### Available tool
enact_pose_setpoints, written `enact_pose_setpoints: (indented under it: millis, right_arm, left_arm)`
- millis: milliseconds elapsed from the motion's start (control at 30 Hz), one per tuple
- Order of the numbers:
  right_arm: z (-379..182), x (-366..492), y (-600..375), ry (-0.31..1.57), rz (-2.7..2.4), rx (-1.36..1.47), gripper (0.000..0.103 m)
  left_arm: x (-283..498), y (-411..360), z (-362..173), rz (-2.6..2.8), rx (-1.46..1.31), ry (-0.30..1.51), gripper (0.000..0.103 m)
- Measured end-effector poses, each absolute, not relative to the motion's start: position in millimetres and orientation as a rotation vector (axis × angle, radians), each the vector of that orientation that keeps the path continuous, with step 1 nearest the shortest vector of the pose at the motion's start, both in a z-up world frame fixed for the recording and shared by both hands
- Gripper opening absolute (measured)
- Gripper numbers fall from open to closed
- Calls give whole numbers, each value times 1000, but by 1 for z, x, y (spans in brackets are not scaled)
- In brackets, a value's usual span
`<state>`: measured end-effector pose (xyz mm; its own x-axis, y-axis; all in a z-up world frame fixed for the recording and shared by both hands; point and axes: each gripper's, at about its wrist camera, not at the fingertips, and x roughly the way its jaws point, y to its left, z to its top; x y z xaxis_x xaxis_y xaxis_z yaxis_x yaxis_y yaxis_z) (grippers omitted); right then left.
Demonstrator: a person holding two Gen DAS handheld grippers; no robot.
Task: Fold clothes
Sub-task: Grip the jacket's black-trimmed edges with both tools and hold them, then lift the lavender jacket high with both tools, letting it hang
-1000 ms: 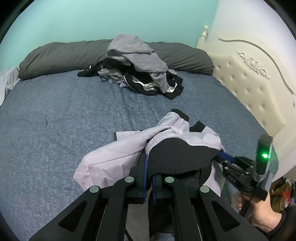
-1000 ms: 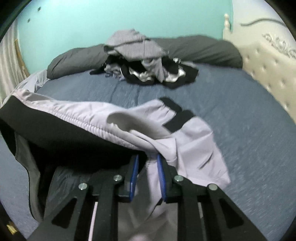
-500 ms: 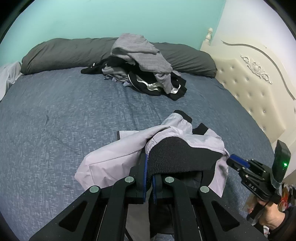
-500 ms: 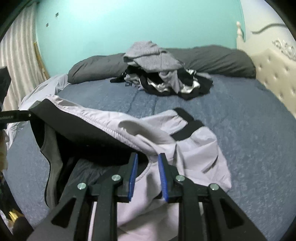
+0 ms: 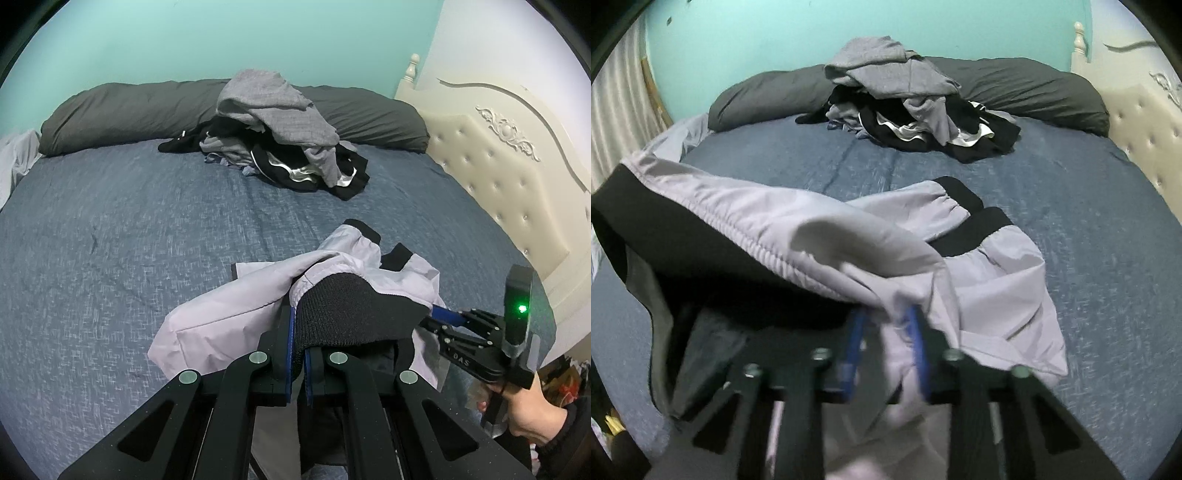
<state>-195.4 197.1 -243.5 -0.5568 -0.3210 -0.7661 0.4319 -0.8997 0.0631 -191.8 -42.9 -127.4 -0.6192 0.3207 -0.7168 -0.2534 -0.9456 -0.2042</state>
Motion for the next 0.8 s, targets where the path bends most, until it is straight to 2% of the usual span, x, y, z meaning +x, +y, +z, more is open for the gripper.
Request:
enact_pose_setpoints:
  millis: [33, 233, 400, 800]
  right_arm:
    - [-245, -197, 197, 190, -2441, 1175, 4]
    - [-200, -188, 209, 189, -2498, 1011, 2]
    - [-118, -173, 225, 138, -2530, 810, 2]
    - [120, -107, 251, 198, -2593, 316, 2]
  left_arm:
    - [-191, -43, -127, 2572, -1158, -116, 4]
    - [-186, -51, -111, 2627, -1107, -139, 4]
    - [-170, -60, -69, 2687, -1011, -150, 4]
    - [-92, -61, 134, 2839, -607, -96, 4]
